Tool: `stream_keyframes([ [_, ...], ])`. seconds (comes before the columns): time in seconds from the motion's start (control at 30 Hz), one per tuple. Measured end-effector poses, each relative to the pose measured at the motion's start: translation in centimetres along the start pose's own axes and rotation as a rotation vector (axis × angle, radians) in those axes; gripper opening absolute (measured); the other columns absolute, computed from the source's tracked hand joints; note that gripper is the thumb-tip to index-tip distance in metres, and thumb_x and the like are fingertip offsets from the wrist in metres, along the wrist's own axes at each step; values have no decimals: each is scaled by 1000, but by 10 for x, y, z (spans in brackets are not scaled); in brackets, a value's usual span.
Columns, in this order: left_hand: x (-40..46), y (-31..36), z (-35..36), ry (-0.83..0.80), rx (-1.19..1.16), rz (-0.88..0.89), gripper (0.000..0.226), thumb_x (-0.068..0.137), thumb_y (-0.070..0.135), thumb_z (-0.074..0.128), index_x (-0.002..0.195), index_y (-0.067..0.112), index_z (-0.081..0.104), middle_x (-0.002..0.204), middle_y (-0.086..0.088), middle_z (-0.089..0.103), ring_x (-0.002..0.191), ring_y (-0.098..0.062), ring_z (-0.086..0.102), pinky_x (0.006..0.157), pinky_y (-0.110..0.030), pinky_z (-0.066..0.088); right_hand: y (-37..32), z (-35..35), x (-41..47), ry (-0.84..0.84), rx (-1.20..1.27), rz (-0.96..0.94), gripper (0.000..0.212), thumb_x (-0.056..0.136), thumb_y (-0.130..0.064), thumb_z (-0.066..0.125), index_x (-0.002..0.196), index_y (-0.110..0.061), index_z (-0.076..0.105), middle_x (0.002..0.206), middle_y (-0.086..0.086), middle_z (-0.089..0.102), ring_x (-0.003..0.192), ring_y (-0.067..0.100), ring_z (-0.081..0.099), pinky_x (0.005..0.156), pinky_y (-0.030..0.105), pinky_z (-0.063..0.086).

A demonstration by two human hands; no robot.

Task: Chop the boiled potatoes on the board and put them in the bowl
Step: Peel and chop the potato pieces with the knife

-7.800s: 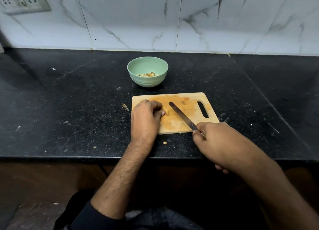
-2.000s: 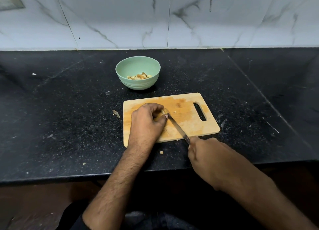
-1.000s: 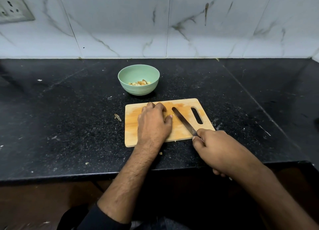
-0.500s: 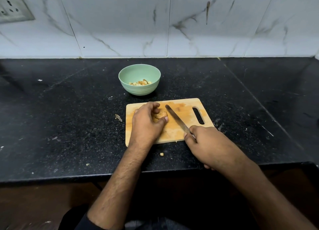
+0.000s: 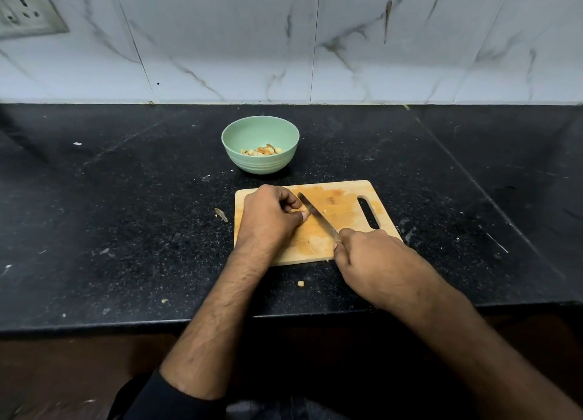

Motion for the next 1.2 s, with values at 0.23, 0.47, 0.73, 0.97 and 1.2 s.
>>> stream_keyframes([
  [0.23, 0, 0, 0, 9, 27, -26, 16, 75, 22, 89, 84, 21, 75, 74, 9, 67, 63, 2, 56, 61, -8, 41, -4, -5, 4, -54, -24, 25, 32, 106, -36, 30, 123, -23, 54, 79, -4, 51, 85, 21, 58, 77, 36, 51],
  [0.47, 3, 3, 0, 15, 56, -46, 15, 75, 21, 89, 80, 22, 74, 80, 4, 70, 73, -8, 63, 76, -24, 54, -10, 6, 18, -137, -35, 63, 31, 105, -24, 35, 132, -19, 50, 93, 3, 54, 71, 21, 53, 69, 38, 50],
  [0.73, -1, -1, 1, 48, 41, -45, 19, 75, 30, 89, 83, 24, 73, 74, 10, 67, 72, -4, 60, 68, -18, 47, 6, 13, -16, -192, 33, 57, 28, 107, -35, 32, 121, -21, 52, 79, 0, 57, 53, 10, 49, 56, 33, 52],
  [0.97, -9, 0, -1, 76, 29, 33, 17, 80, 33, 84, 92, 25, 75, 76, 12, 66, 72, -2, 59, 71, -17, 48, 13, 4, -29, -129, -8, 63, 21, 106, -37, 30, 99, -27, 47, 77, -3, 56, 53, 7, 45, 72, 35, 57],
  [1.2, -15, -7, -9, 61, -22, 61, 24, 78, 22, 86, 96, 26, 70, 84, 11, 67, 74, -3, 58, 66, -4, 46, 0, -10, -14, -14, 15, 34, 24, 105, -37, 32, 100, -25, 52, 77, -3, 59, 59, 12, 54, 68, 34, 52],
])
Point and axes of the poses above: each hand's wrist, its own x-axis towards the middle knuckle, its own z-axis out of the palm, y = z × x, the point moved 8 cm from there along x, towards the middle knuckle
